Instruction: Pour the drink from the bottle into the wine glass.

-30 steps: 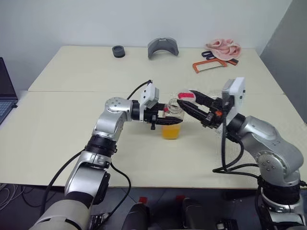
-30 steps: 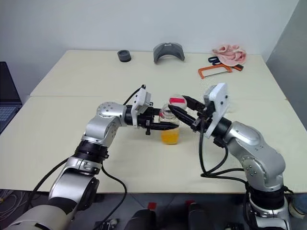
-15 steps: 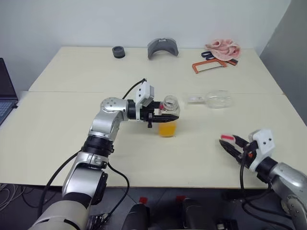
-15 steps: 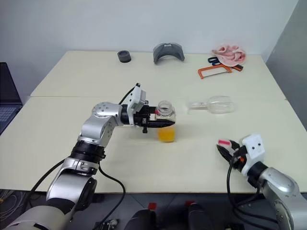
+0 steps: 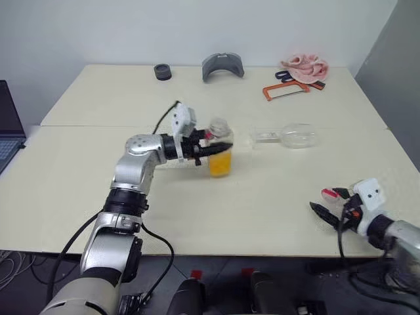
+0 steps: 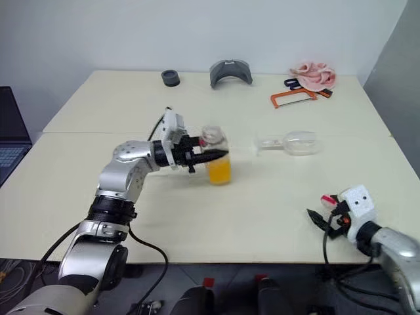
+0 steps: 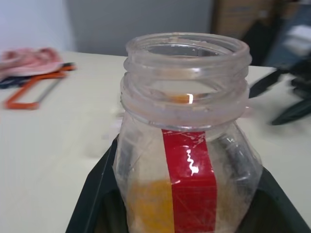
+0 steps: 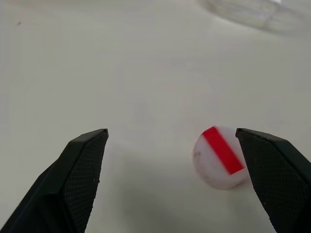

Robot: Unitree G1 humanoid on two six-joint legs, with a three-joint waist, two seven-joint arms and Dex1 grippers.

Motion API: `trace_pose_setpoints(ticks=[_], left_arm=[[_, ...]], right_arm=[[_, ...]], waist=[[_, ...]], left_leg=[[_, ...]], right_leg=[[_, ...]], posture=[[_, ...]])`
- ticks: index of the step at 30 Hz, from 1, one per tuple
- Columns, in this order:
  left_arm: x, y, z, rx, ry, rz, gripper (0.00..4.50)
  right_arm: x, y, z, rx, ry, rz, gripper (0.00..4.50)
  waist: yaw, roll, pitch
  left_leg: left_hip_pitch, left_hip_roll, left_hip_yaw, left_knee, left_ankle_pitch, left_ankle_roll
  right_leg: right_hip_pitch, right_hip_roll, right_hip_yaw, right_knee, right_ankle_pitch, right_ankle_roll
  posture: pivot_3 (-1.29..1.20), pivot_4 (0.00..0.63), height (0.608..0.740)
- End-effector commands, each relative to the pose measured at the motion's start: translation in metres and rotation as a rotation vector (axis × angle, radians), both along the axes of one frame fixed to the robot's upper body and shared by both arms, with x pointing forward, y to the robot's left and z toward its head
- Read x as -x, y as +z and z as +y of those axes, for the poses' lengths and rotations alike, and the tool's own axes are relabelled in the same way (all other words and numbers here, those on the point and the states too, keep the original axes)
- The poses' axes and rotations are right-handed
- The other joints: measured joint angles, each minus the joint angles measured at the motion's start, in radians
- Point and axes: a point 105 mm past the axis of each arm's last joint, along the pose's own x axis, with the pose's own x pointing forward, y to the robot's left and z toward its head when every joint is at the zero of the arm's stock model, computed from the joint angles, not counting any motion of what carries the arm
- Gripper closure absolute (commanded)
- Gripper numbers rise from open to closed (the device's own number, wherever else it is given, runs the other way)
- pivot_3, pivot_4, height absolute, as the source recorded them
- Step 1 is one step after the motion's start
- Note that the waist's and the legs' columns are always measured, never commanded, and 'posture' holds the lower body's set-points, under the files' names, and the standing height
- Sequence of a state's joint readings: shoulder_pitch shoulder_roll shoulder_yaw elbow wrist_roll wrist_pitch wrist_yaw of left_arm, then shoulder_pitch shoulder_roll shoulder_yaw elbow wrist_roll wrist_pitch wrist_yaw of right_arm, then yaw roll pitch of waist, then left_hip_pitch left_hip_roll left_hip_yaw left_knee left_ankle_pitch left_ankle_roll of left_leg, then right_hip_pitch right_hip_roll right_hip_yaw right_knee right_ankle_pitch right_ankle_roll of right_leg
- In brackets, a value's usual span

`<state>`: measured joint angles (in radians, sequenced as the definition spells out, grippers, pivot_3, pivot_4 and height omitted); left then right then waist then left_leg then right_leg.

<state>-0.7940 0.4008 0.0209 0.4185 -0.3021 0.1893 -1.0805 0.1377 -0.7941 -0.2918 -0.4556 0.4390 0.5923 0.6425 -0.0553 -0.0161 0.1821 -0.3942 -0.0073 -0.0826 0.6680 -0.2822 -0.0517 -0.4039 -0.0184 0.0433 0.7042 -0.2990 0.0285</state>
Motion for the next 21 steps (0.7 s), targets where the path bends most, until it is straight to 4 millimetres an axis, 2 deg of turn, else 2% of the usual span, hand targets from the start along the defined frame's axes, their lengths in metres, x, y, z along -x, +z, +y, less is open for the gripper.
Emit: trace_pose_setpoints(ticks=[1,5,8,11,15,20,21], left_arm=[[-0.022,0.016,0.039,0.034,0.277,-0.089,2.71],[-0.042,0.014,0.081,0.049,0.555,-0.103,2.71],[-0.051,0.011,0.111,0.080,0.729,-0.092,2.71],[-0.054,0.005,0.127,0.105,0.807,-0.071,2.71],[-0.055,-0.002,0.134,0.111,0.850,-0.054,2.71],[-0.056,-0.012,0.138,0.116,0.883,-0.026,2.71],[-0.056,-0.014,0.138,0.122,0.888,-0.014,2.36]], right_arm=[[-0.001,0.035,0.053,-0.043,0.255,-0.100,0.00],[-0.010,0.049,0.116,-0.112,0.444,-0.143,0.00],[-0.025,0.062,0.164,-0.208,0.529,-0.181,0.00],[-0.042,0.070,0.201,-0.258,0.563,-0.187,0.00],[-0.062,0.073,0.225,-0.237,0.553,-0.200,0.00],[-0.075,0.075,0.237,-0.226,0.540,-0.216,0.00],[-0.075,0.075,0.238,-0.227,0.541,-0.218,0.00]], waist=[[-0.004,0.000,0.000],[-0.004,-0.001,0.001],[-0.002,-0.002,0.001],[-0.001,-0.002,0.000],[0.011,-0.005,-0.001],[0.012,-0.005,-0.002],[0.011,-0.005,-0.002]], left_leg=[[0.001,0.001,0.000,0.000,0.000,0.000],[0.002,0.003,-0.002,-0.001,0.000,0.000],[0.000,0.002,-0.004,0.000,0.001,0.000],[-0.003,0.002,-0.008,0.004,0.003,-0.004],[-0.006,0.000,-0.011,0.008,0.003,-0.004],[-0.005,0.000,-0.012,0.008,0.003,-0.004],[-0.005,0.000,-0.012,0.008,0.003,-0.004]], right_leg=[[0.000,0.001,0.000,0.000,0.000,0.000],[0.000,0.001,-0.001,0.001,0.000,0.000],[-0.001,0.000,-0.002,0.002,0.000,0.000],[-0.002,-0.002,-0.003,0.004,0.000,0.000],[-0.003,-0.005,-0.004,0.004,0.000,0.000],[-0.003,-0.005,-0.005,0.005,0.001,0.001],[-0.003,-0.005,-0.005,0.005,0.001,0.001]], posture=[[0.00,0.150,0.740],[0.00,0.150,0.740],[0.00,0.150,0.740],[0.00,0.150,0.740],[0.00,0.150,0.740],[0.00,0.150,0.740],[0.00,0.150,0.740]])
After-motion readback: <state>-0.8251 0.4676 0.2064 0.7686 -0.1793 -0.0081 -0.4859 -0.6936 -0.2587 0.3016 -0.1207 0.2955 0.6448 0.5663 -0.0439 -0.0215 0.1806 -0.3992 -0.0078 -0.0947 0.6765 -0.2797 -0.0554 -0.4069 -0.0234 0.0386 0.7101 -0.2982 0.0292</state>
